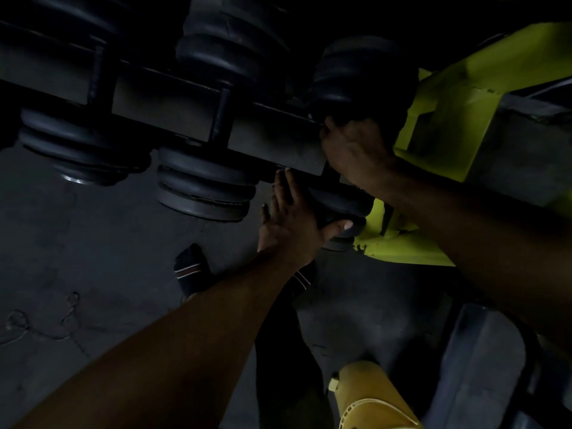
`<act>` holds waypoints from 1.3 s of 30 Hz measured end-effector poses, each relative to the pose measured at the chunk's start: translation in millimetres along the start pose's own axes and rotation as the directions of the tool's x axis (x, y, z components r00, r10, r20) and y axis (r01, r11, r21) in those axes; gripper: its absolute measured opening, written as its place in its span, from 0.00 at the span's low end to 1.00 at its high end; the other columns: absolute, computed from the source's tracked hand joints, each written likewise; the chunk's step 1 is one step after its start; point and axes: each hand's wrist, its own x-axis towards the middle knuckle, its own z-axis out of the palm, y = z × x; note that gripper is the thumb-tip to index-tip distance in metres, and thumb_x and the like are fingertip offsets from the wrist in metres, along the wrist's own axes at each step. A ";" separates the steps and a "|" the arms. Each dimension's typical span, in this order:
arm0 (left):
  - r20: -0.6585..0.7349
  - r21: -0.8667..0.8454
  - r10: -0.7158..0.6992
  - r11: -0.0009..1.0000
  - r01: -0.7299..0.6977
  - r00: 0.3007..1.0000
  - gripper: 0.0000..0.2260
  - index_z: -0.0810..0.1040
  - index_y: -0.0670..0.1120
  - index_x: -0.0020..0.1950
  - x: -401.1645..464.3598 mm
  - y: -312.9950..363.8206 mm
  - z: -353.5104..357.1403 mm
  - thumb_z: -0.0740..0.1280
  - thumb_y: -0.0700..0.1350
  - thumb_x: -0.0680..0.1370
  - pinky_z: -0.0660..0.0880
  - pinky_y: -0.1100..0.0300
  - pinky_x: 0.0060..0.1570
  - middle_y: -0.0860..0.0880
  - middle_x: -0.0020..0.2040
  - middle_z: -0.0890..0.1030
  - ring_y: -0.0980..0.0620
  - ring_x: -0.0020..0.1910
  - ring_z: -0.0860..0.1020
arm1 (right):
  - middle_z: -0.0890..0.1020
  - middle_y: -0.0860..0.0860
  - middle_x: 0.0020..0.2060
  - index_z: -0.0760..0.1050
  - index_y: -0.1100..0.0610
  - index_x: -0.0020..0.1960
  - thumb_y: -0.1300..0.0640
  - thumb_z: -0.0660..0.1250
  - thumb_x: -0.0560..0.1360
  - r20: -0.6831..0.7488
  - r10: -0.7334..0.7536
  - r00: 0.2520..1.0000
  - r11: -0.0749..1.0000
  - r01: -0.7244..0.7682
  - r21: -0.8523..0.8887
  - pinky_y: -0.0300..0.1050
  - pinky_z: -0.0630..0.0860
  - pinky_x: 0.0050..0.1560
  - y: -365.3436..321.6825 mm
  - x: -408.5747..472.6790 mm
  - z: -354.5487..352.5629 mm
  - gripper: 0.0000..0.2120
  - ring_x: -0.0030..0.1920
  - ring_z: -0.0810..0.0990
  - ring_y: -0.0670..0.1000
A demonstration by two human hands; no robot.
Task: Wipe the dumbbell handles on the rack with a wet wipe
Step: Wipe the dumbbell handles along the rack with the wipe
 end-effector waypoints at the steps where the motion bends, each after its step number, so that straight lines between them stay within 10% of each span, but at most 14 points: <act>1: -0.004 -0.001 -0.001 1.000 0.001 1.000 0.61 0.40 0.42 0.82 0.1 -0.8 0.6 0.61 0.80 0.66 0.59 0.40 0.77 0.39 0.83 0.44 0.40 0.82 0.50 | 0.84 0.44 0.40 0.85 0.48 0.42 0.48 0.68 0.66 0.004 -0.004 1.000 1.000 0.004 0.005 0.37 0.73 0.32 -1.8 0.6 -4.1 0.09 0.30 0.82 0.48; 7: 0.027 0.002 -0.012 1.000 0.012 1.000 0.62 0.38 0.43 0.82 1.2 1.1 -2.2 0.62 0.80 0.65 0.59 0.39 0.76 0.41 0.83 0.43 0.41 0.82 0.49 | 0.78 0.57 0.64 0.77 0.59 0.63 0.58 0.62 0.80 0.134 -0.256 0.957 0.966 0.257 0.010 0.57 0.73 0.63 -7.6 4.1 -29.4 0.14 0.66 0.75 0.61; 17: 0.010 -0.017 -0.005 1.000 0.005 1.000 0.62 0.39 0.42 0.82 0.4 -1.4 -0.1 0.59 0.80 0.64 0.59 0.39 0.76 0.40 0.83 0.45 0.41 0.82 0.50 | 0.80 0.58 0.59 0.78 0.59 0.61 0.58 0.57 0.81 -0.031 -0.306 0.952 0.837 0.284 0.467 0.45 0.70 0.51 -2.0 0.4 -0.6 0.14 0.59 0.78 0.60; 23: 0.000 -0.019 0.002 1.000 -0.002 1.000 0.61 0.40 0.43 0.82 -0.4 -1.7 -1.1 0.60 0.80 0.65 0.61 0.39 0.75 0.40 0.83 0.45 0.40 0.81 0.51 | 0.85 0.51 0.54 0.83 0.56 0.57 0.65 0.66 0.77 -0.220 -0.247 0.944 0.443 0.311 0.841 0.37 0.75 0.54 29.0 -35.2 22.5 0.13 0.55 0.82 0.47; 32: -0.016 0.031 0.002 1.000 -0.002 1.000 0.62 0.40 0.42 0.82 2.4 -2.2 3.3 0.59 0.81 0.64 0.62 0.40 0.75 0.39 0.83 0.46 0.40 0.81 0.52 | 0.82 0.55 0.46 0.81 0.66 0.53 0.66 0.66 0.77 0.135 0.230 0.964 0.142 -0.170 0.975 0.26 0.66 0.36 10.6 -47.8 50.7 0.08 0.48 0.79 0.49; 39: -0.029 0.000 0.023 1.000 -0.023 0.999 0.62 0.39 0.43 0.82 3.1 -4.0 5.2 0.59 0.82 0.64 0.61 0.41 0.76 0.40 0.83 0.46 0.41 0.82 0.50 | 0.76 0.52 0.38 0.73 0.56 0.44 0.71 0.57 0.77 0.480 0.011 0.877 -0.612 -0.374 0.697 0.40 0.76 0.36 6.5 -8.7 58.4 0.12 0.41 0.77 0.51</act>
